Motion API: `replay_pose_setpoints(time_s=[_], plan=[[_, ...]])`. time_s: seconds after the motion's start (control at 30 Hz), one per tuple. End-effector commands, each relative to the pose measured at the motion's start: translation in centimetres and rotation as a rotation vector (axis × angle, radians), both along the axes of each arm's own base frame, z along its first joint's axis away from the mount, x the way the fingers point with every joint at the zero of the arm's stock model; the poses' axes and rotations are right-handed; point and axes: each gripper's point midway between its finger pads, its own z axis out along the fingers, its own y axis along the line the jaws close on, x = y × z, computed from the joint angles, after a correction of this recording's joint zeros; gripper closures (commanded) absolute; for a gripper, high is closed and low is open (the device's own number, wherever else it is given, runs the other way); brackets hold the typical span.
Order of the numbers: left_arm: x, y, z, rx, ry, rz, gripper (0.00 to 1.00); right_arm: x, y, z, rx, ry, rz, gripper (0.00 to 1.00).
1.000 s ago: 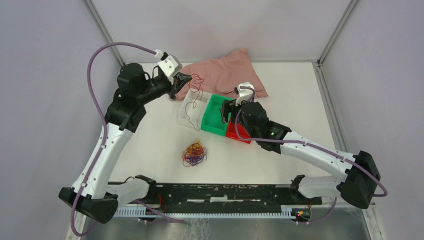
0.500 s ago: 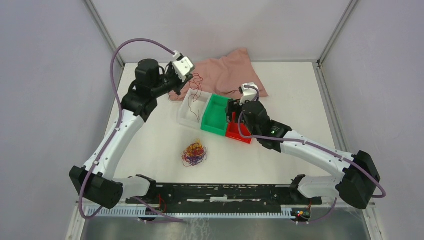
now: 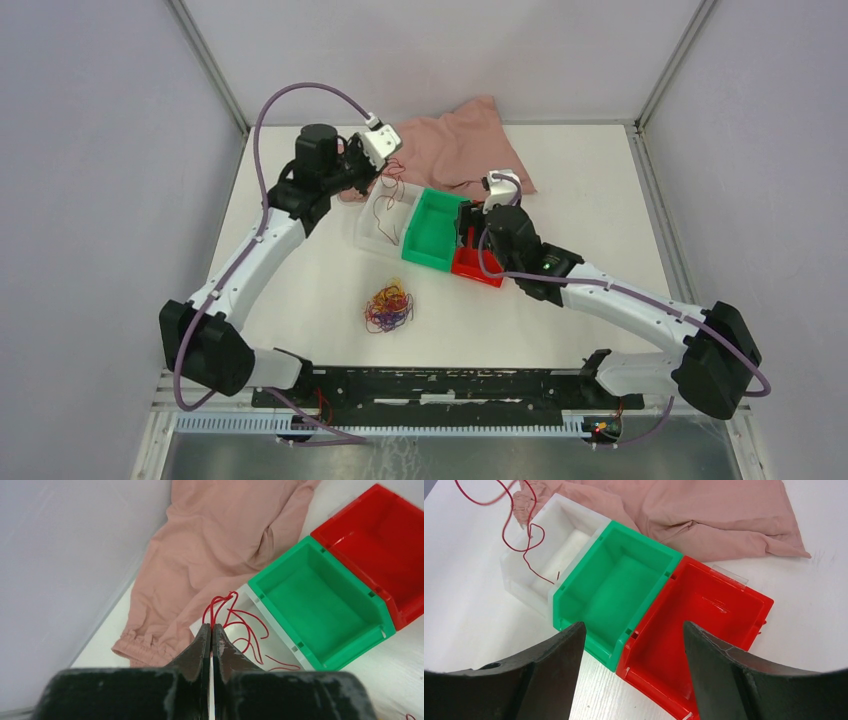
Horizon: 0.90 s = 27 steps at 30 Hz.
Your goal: Untangle the cables
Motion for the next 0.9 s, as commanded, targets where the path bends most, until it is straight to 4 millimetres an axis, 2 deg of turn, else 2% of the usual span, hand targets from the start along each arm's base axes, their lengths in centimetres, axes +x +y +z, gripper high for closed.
replay_pose_setpoints(time_s=[0.0,0.1,0.2,0.27,0.37,0.53,0.8,0.87], plan=[[1.3,0.7,-0.3,0.042,-0.103,0.078,0.97,0.4,-0.7,2.0,0.057,-0.042,-0.039,0.22],[2.2,0.6,-0.7,0.026,-0.031,0.118,0.97,0.6,-1.1,1.9,0.065,-0.038,-0.052,0.23],[2.2,0.6,-3.0,0.047,0.101,0.149,0.97,0.8,-1.3,2.0,0.077,-0.034,-0.063,0.23],[2.4,1.6,-4.7,0.083,0.136,0.233,0.97,0.8,-1.5,2.0,0.078,-0.033,-0.066,0.23],[1.7,2.5,-6.6,0.122,0.173,0.262,0.96,0.9,-1.8,1.9,0.075,-0.026,-0.071,0.23],[0.2,2.9,-9.3,0.162,0.266,0.259,0.92,1.2,-1.8,1.5,0.094,-0.007,-0.073,0.23],[1.4,2.6,-10.4,0.158,0.255,0.266,0.87,1.3,-1.5,1.2,0.107,0.011,-0.066,0.23],[2.2,2.5,-10.5,0.166,0.229,0.271,0.79,1.2,-1.3,1.2,0.109,0.014,-0.058,0.24]])
